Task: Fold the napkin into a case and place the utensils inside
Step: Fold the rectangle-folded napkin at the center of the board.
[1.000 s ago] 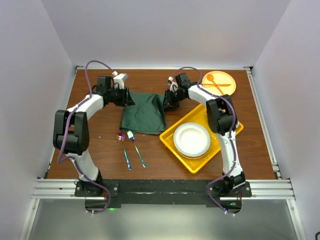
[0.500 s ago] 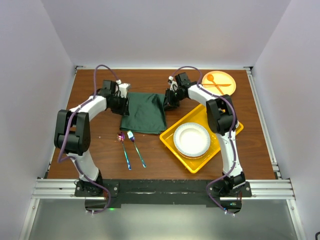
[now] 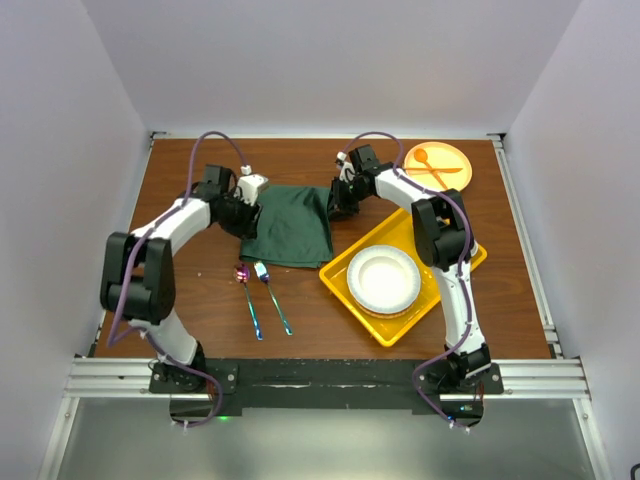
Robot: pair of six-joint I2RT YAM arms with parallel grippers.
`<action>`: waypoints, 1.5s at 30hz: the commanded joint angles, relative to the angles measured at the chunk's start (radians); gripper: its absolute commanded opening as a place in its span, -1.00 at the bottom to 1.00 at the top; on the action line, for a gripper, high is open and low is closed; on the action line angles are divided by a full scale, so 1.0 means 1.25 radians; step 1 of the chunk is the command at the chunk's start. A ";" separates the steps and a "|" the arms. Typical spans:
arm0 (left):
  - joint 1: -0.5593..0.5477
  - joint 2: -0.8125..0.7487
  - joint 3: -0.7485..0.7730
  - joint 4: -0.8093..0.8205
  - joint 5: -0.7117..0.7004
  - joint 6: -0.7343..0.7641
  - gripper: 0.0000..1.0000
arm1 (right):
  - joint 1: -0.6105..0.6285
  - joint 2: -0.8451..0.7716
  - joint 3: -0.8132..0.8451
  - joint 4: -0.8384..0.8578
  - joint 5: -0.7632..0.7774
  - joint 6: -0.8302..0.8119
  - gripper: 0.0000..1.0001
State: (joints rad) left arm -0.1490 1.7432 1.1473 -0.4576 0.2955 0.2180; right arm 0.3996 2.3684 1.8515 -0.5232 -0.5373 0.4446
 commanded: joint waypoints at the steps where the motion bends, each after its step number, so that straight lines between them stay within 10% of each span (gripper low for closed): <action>1: -0.001 -0.162 -0.054 -0.041 0.134 0.309 0.03 | 0.006 0.027 0.023 -0.012 0.056 -0.018 -0.71; 11: -0.086 -0.185 -0.085 -0.178 0.126 0.731 -0.07 | 0.007 0.031 0.018 -0.001 0.054 -0.006 -0.87; 45: -0.179 -0.111 -0.167 -0.033 -0.106 0.817 -0.22 | 0.006 0.042 0.025 -0.002 0.051 0.003 -1.00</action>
State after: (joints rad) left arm -0.3626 1.5951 0.9554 -0.5571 0.1875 1.2030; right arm 0.4019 2.3825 1.8683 -0.5201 -0.5331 0.4530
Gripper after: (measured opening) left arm 0.401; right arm 0.007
